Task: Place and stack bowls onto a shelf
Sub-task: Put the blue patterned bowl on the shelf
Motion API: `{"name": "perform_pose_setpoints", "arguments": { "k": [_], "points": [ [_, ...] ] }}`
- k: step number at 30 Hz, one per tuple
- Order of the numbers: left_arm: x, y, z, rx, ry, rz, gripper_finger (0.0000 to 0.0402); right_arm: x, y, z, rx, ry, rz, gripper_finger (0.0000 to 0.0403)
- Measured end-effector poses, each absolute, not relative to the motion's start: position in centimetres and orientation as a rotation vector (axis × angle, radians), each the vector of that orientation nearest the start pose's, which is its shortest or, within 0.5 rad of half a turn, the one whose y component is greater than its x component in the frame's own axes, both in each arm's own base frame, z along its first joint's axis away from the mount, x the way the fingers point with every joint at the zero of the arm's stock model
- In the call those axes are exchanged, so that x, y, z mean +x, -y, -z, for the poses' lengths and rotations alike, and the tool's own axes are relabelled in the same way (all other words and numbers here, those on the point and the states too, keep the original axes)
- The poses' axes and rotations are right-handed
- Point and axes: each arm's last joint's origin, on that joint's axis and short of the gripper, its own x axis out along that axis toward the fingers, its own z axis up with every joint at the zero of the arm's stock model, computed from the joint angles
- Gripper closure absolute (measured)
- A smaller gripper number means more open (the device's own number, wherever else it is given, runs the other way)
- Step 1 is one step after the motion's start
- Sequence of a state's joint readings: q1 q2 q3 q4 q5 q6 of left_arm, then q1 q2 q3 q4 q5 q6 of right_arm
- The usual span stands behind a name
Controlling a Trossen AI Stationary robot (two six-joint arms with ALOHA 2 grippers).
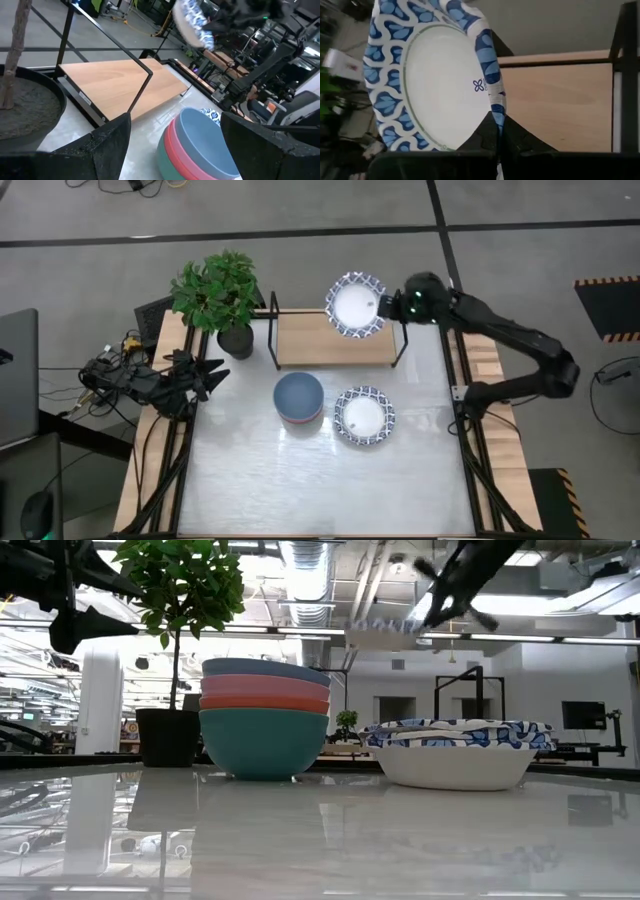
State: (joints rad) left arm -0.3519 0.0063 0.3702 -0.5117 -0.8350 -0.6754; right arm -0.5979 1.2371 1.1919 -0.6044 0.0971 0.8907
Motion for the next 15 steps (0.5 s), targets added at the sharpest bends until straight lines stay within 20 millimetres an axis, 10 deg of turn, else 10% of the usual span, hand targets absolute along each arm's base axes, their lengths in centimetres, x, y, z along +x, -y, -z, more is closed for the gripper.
{"name": "perform_pose_setpoints", "arguments": {
  "k": [8,15],
  "points": [
    [5.4,-0.3,-23.6,-0.580,0.046,-0.507,0.0109,24.5,19.1,-31.4,1.042,-0.295,0.770,0.0382],
    [5.4,-0.3,-23.6,-0.580,0.049,-0.512,0.0109,27.4,19.1,-30.0,1.068,-0.266,0.702,0.0382]
  ]
}}
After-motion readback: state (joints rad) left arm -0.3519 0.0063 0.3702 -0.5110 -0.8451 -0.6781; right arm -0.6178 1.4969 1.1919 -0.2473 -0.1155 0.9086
